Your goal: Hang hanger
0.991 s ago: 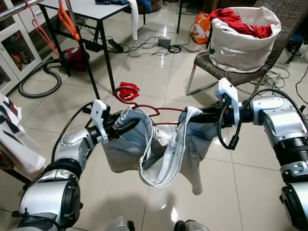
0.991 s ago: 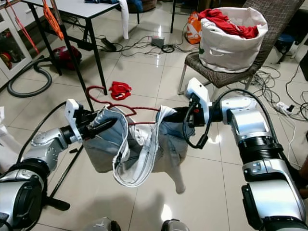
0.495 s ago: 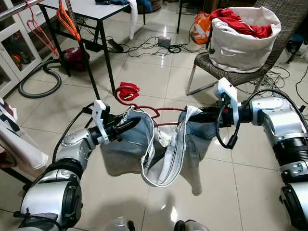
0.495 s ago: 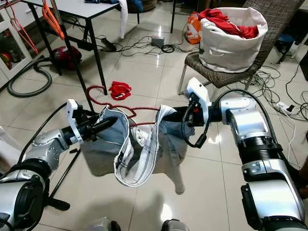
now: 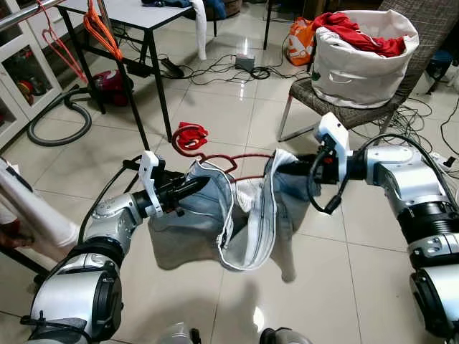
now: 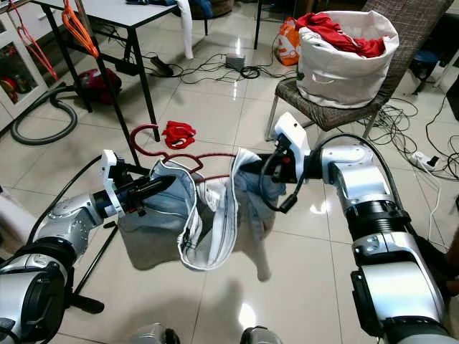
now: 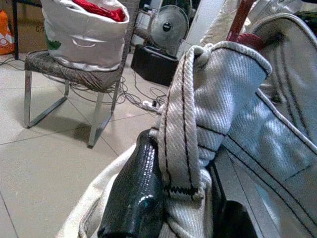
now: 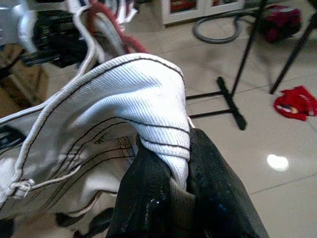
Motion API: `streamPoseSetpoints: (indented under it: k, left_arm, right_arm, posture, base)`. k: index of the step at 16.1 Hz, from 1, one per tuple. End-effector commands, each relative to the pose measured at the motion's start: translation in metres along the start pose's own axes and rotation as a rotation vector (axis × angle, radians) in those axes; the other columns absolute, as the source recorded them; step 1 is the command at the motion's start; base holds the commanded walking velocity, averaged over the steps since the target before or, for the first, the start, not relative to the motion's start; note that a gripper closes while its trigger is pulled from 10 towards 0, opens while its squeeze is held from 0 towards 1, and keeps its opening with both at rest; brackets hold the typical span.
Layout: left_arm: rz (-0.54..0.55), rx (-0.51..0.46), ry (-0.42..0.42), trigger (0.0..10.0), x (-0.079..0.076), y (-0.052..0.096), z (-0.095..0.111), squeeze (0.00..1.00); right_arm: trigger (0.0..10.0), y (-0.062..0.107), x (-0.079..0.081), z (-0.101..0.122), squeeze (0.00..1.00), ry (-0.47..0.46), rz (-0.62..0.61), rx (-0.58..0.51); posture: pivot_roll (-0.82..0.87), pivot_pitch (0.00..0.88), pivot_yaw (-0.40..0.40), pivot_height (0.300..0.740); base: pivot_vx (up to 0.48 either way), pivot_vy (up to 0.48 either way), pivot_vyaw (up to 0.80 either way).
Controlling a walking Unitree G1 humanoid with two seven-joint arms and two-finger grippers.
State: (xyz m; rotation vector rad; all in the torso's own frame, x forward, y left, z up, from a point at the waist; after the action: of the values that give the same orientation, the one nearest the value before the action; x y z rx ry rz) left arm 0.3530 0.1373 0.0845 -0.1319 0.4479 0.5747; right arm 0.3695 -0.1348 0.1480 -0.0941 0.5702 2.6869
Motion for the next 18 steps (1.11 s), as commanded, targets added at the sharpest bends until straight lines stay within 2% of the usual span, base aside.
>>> streamPoseSetpoints:
  k: [1, 2, 4, 8, 9, 10, 13, 16, 18]
  left_arm:
    - [-0.03, -0.005, -0.01, 0.0, -0.004, -0.004, 0.002, 0.0]
    - [-0.03, -0.002, -0.01, 0.0, -0.004, -0.004, 0.001, 0.0]
    - [-0.026, 0.005, -0.011, 0.0, -0.004, -0.003, -0.001, 0.0]
    - [-0.021, 0.021, -0.014, 0.0, -0.004, -0.002, -0.006, 0.0]
    - [-0.019, 0.02, -0.014, 0.0, -0.004, -0.002, -0.006, 0.0]
    - [-0.02, 0.02, -0.014, 0.0, -0.004, -0.002, -0.007, 0.0]
    - [-0.022, 0.026, -0.015, 0.0, -0.005, -0.002, -0.008, 0.0]
    - [-0.028, 0.034, -0.014, 0.0, -0.005, -0.001, -0.009, 0.0]
    - [-0.039, 0.042, -0.008, 0.0, -0.006, -0.001, -0.011, 0.0]
  right_arm:
    - [10.0, 0.0, -0.009, 0.014, 0.35, 0.03, -0.045, -0.05]
    - [10.0, -0.001, -0.014, 0.011, 1.0, 0.024, -0.085, -0.037]
    - [10.0, -0.003, -0.02, 0.007, 1.0, 0.01, -0.147, -0.027]
    - [10.0, -0.007, -0.032, 0.011, 1.0, -0.038, -0.262, -0.075]
    - [10.0, -0.011, -0.036, 0.011, 1.0, -0.07, -0.324, -0.102]
    - [10.0, -0.013, -0.035, 0.009, 1.0, -0.09, -0.335, -0.116]
    - [10.0, -0.015, -0.034, 0.006, 1.0, -0.147, -0.339, -0.157]
    - [10.0, -0.009, -0.039, 0.005, 1.0, -0.232, -0.354, -0.204]
    - [10.0, -0.009, -0.028, 0.005, 1.0, -0.245, -0.246, -0.221]
  posture:
    - [-0.13, 0.0, -0.004, 0.74]
    - [-0.12, 0.0, -0.003, 0.74]
    - [-0.12, 0.0, -0.004, 0.74]
    - [-0.12, 0.0, -0.008, 0.74]
    - [-0.12, 0.0, -0.008, 0.74]
    - [-0.12, 0.0, -0.007, 0.74]
    - [-0.12, 0.0, -0.006, 0.74]
    - [-0.12, 0.0, -0.005, 0.74]
    - [-0.12, 0.0, -0.002, 0.74]
  base:
    - [0.0, 0.0, 0.0]
    - [0.0, 0.0, 0.0]
    - [0.0, 0.0, 0.0]
    - [0.0, 0.0, 0.0]
    - [0.0, 0.0, 0.0]
    - [0.0, 0.0, 0.0]
    - [0.0, 0.0, 0.0]
    - [0.0, 0.0, 0.0]
    - [0.0, 0.0, 0.0]
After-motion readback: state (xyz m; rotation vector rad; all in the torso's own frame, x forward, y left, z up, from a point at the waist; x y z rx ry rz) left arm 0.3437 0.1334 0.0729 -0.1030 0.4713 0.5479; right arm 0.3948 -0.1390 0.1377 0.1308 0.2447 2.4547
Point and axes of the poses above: a point about 5 cm out from each wrist's last joint towards the gripper, its own y axis pointing back from the gripper into the wrist, its own z axis along the axis of the wrist's last joint, x = y × z, the point moved 5 cm from there along -y, pointing out of the wrist towards the gripper, and after that the axes turned 11 degrees about y, right-handed, at the moved point
